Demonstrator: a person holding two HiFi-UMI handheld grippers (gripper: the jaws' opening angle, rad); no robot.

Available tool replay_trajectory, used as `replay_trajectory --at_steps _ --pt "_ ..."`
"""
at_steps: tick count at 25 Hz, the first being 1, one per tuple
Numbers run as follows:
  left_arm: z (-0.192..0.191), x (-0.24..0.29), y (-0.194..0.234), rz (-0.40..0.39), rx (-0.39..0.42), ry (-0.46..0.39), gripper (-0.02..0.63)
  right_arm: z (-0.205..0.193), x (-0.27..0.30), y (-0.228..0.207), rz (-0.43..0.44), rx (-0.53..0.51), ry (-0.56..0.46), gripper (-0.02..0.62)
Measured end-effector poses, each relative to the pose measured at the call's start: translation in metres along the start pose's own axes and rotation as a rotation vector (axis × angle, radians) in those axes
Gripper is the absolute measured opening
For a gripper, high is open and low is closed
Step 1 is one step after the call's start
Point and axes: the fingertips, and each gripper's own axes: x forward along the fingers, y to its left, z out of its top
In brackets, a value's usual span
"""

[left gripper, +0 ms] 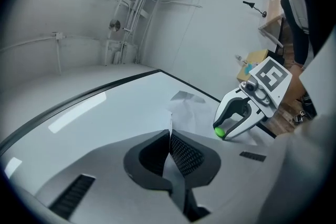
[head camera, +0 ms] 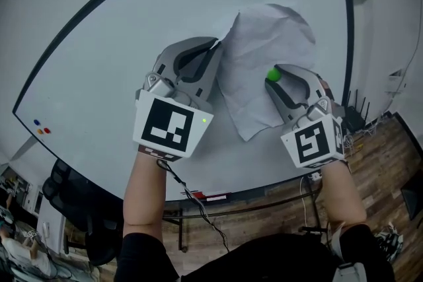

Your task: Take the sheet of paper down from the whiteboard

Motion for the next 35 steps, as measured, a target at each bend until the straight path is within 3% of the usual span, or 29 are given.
replay_trajectory --at_steps 9,19,21,25,35 --pt "-0.009 -0.010 0.002 0.028 -0.017 0.022 0.012 0.015 -0.011 0.007 0.025 -0.009 -0.027 0.130" --pt "-0.022 -0.020 -0.008 0.046 0.072 0.088 0.012 0.029 -0.050 -0.016 -0.011 0.027 -0.110 0.130" --pt "-0.025 -0.021 -0.011 0.046 0.059 0.089 0.012 0.028 -0.055 -0.026 -0.027 0.061 -0.125 0.130" --pt "-0.032 -0.034 -0.021 0.051 0.013 0.081 0.012 0.020 -0.063 -0.038 -0.077 0.225 -0.148 0.130" --pt "-0.049 -0.082 -0.047 0.074 -0.064 0.110 0.012 0.002 -0.059 -0.037 -0.048 0.246 -0.149 0.130"
